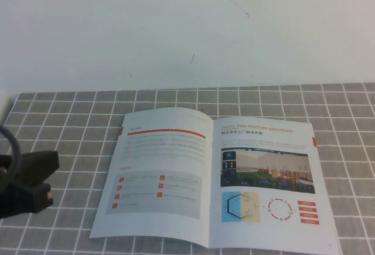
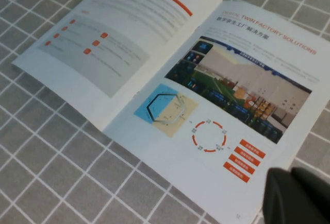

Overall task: Close book
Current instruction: 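Close the open booklet and leave it lying on the table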

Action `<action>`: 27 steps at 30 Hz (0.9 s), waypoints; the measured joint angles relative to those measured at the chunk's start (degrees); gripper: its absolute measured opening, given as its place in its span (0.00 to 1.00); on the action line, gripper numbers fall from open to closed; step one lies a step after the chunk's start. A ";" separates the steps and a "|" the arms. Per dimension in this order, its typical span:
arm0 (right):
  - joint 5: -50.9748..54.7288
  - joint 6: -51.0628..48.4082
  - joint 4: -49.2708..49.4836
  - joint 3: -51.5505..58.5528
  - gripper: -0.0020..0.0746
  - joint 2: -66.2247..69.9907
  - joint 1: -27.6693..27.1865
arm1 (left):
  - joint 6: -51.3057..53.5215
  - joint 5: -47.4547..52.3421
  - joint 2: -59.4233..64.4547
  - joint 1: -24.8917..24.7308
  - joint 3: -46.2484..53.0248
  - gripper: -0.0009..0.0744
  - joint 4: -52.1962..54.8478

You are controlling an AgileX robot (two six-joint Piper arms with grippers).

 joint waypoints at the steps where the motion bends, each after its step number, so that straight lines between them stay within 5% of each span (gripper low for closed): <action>1: -0.55 -1.26 0.71 -0.62 0.02 2.88 0.00 | 0.27 -0.70 1.28 0.00 0.00 0.01 -0.13; 9: -7.95 -9.00 5.69 -6.10 0.02 24.20 1.14 | 0.64 -8.01 14.86 0.00 -0.10 0.01 -0.69; 17: -20.04 -12.42 6.47 -6.38 0.02 41.30 10.76 | 2.54 -18.07 28.95 0.00 -0.22 0.01 -1.06; 27: -25.83 -10.11 7.44 -12.04 0.02 54.45 16.28 | 8.35 -16.07 43.56 -1.13 -9.56 0.01 -1.08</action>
